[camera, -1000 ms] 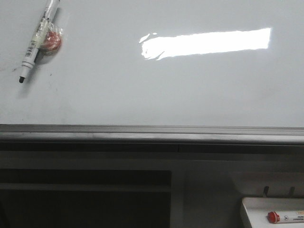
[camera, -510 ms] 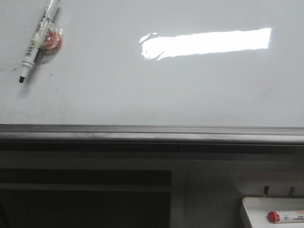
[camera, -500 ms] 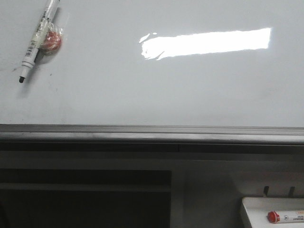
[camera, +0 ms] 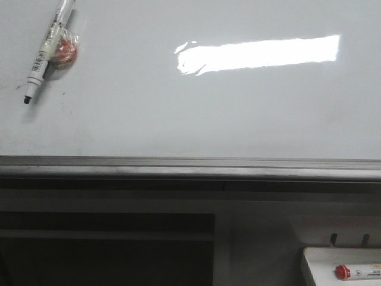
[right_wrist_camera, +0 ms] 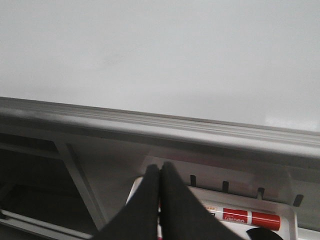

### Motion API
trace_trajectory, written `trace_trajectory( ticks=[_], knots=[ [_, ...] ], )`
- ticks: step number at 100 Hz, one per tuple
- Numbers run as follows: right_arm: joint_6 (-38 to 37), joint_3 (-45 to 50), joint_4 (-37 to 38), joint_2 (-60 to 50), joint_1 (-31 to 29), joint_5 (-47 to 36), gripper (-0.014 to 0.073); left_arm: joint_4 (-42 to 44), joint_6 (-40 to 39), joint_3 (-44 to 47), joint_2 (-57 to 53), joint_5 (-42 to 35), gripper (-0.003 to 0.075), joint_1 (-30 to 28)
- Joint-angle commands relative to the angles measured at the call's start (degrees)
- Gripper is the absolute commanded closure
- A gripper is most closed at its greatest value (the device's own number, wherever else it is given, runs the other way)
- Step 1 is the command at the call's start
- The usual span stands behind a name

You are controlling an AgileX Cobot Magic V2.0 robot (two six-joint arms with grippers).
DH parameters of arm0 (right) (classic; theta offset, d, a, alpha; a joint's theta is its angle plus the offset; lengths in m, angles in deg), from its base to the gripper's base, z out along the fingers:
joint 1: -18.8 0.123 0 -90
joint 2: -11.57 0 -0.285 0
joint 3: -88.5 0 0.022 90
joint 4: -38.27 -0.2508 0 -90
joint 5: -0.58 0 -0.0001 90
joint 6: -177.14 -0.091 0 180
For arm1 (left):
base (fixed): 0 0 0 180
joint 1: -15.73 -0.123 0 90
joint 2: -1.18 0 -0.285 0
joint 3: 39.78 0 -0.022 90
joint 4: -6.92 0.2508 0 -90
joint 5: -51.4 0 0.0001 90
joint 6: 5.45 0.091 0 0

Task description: Write number 2 on whiteboard

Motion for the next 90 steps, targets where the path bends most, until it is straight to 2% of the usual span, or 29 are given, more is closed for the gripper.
trace_trajectory(
  ticks=[1, 14, 19, 25, 31, 32, 33, 45, 50, 59, 68, 75, 82, 90],
  knots=[
    [0.3, 1.4, 1.0, -1.3, -0.1, -1.1, 0.0672, -0.5, -0.1, 0.6, -1.6, -4.3, 0.0741, -0.1],
    [0.3, 1.4, 1.0, -1.3, -0.1, -3.5, 0.0672, -1.8, -0.1, 0.6, -1.6, -5.2, 0.0741, -0.1],
    [0.3, 1.4, 1.0, -1.3, -0.1, -5.4, 0.0672, -5.9, -0.1, 0.6, -1.6, -6.8, 0.0741, -0.1],
    [0.3, 1.4, -0.3, -1.3, -0.1, -9.4, 0.0672, -16.1, -0.7, 0.6, -1.6, -9.2, 0.0741, -0.1],
    [0.3, 1.4, -7.5, -1.3, -0.1, -13.7, 0.0672, -29.8, -0.8, 0.5, -1.6, -11.0, 0.0741, -0.1],
    [0.3, 1.4, -8.8, -1.3, -0.1, -14.8, 0.0672, -29.8, -0.8, 0.5, -1.6, -11.2, 0.0741, -0.1],
    [0.3, 1.4, -11.4, -1.3, -0.1, -15.3, 0.0672, -33.9, -0.8, 0.5, -1.6, -11.5, 0.0741, -0.1],
    [0.3, 1.4, -34.3, -1.3, -0.1, -20.8, 0.0672, -50.6, -0.8, 0.5, -1.6, -12.0, 0.0741, -0.1],
    [0.3, 1.4, -39.1, -1.3, -0.1, -20.7, 0.0672, -56.0, -0.8, 0.5, -1.6, -11.6, 0.0741, -0.1],
    [0.3, 1.2, -42.6, -1.3, -0.1, -20.7, 0.0672, -61.3, -0.8, 0.5, -1.6, -12.1, 0.0741, -0.1],
    [0.3, -1.0, -42.9, -1.3, -0.1, -19.0, 0.0672, -60.7, 0.2, -0.8, -1.6, -12.1, 0.0741, 0.0],
    [1.6, -4.3, -41.9, -1.3, -0.1, -16.8, 0.0672, -56.1, 3.4, -4.1, -1.4, -10.6, 0.0741, 0.3],
    [6.8, -8.9, -39.3, -1.2, -0.1, -14.1, 0.0669, -46.3, 6.5, -9.1, -0.3, -8.2, 0.0741, 0.3],
    [15.2, -15.3, -36.3, 0.5, -0.1, -10.7, 0.0621, -30.0, 7.3, -15.9, 4.3, -2.1, 0.074, 0.2]
  ],
)
